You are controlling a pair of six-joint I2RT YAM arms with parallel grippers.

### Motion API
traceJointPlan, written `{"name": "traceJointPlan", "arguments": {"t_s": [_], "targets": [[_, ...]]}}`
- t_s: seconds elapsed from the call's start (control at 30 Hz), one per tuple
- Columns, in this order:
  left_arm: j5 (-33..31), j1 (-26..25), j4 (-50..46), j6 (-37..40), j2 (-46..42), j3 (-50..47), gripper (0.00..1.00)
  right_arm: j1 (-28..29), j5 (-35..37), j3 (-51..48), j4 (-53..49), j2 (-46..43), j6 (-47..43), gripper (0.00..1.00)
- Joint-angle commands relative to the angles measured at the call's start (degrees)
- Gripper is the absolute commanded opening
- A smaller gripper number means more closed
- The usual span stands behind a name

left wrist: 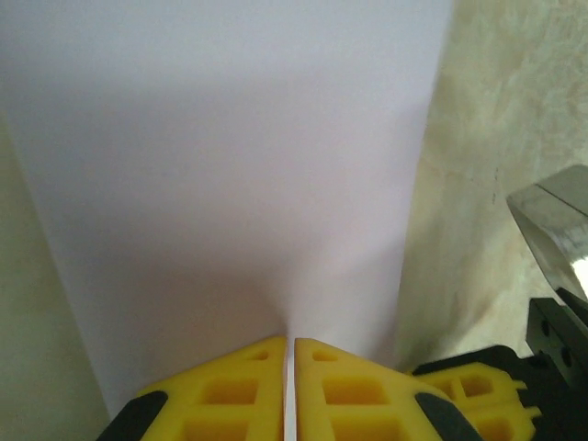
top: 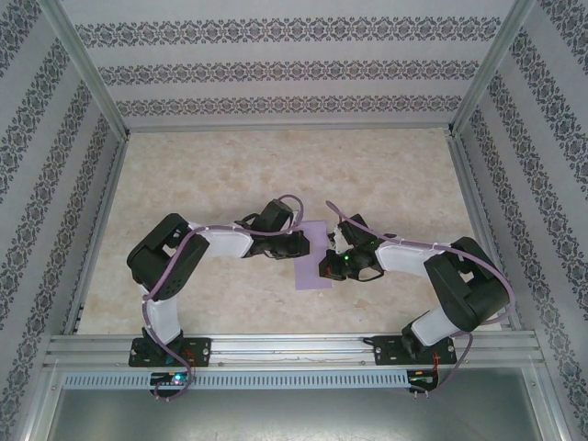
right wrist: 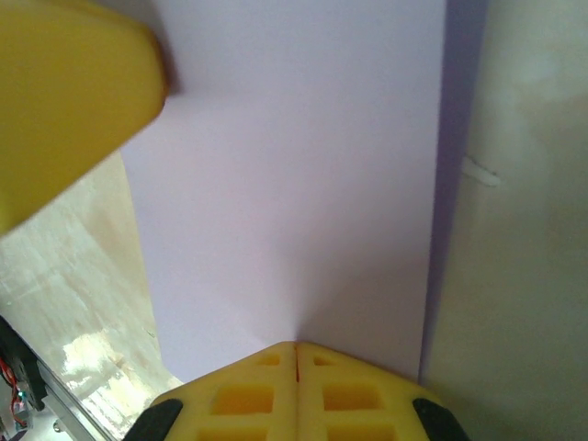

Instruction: Fold a paper plane with a square sheet of paper (fold left side to right side)

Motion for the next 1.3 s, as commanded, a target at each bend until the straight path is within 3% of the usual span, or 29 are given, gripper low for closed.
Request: {"name": "traceJointPlan", "arguments": {"t_s": [0.0,0.57,1.27], "targets": [[1.06,0.77,-0.04,1.91,1.89,1.19,0.10,0.57,7.70,-1.45,-4.75,3.18,-1.57,0.00],[-2.78,4.40,2.05,1.76,1.92,-3.41,0.10,0.21,11.48,-1.50,-8.33,3.06,-3.06,0.00],[-3.73,11.75,-4.04,7.11,4.58,4.94,0.10,0.04,11.15,-1.15,-8.87,2.34,-3.08,0.00]]}}
